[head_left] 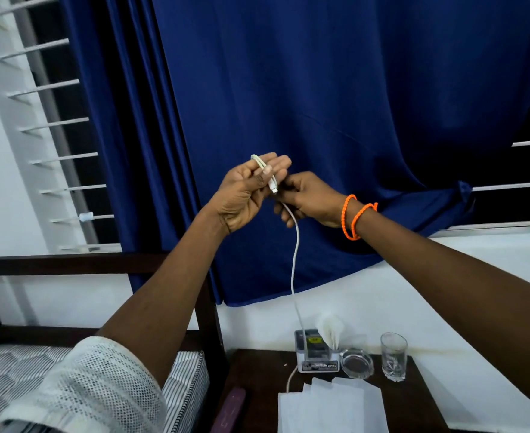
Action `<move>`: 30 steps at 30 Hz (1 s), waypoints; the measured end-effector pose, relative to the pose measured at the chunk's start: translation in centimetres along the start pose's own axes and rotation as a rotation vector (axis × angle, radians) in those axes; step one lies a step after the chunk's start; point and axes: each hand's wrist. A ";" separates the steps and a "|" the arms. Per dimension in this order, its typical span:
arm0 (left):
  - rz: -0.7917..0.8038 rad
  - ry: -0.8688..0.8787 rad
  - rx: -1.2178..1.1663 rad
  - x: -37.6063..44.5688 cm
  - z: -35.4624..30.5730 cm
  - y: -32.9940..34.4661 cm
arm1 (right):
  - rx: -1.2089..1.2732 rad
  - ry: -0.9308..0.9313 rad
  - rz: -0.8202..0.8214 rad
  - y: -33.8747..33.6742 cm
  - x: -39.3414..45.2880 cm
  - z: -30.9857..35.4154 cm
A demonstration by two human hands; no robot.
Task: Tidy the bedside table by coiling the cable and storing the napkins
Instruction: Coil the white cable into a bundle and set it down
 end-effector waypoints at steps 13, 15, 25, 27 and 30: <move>-0.354 -0.006 0.339 -0.5 0.9 -1.3 | -0.049 0.193 0.280 -2.1 -1.9 -0.5; -0.467 0.006 0.349 -0.4 0.6 -2.2 | -0.213 0.132 0.248 -2.5 -2.3 -0.2; -0.106 -0.467 0.911 -1.1 1.2 -3.8 | -0.779 -0.255 -0.037 -4.5 -1.6 2.5; -0.065 -0.544 0.803 -1.3 1.4 -3.3 | -0.780 -0.280 -0.065 -4.6 -1.2 2.5; -0.049 -0.555 0.597 -1.5 2.2 -2.3 | -0.757 -0.300 -0.102 -4.9 -1.0 2.0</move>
Point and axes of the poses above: each hand's wrist, its own x-axis towards the middle knuckle, its own y-axis out of the palm, z = x × y, and after that the axes turned 7 degrees about z, right-handed
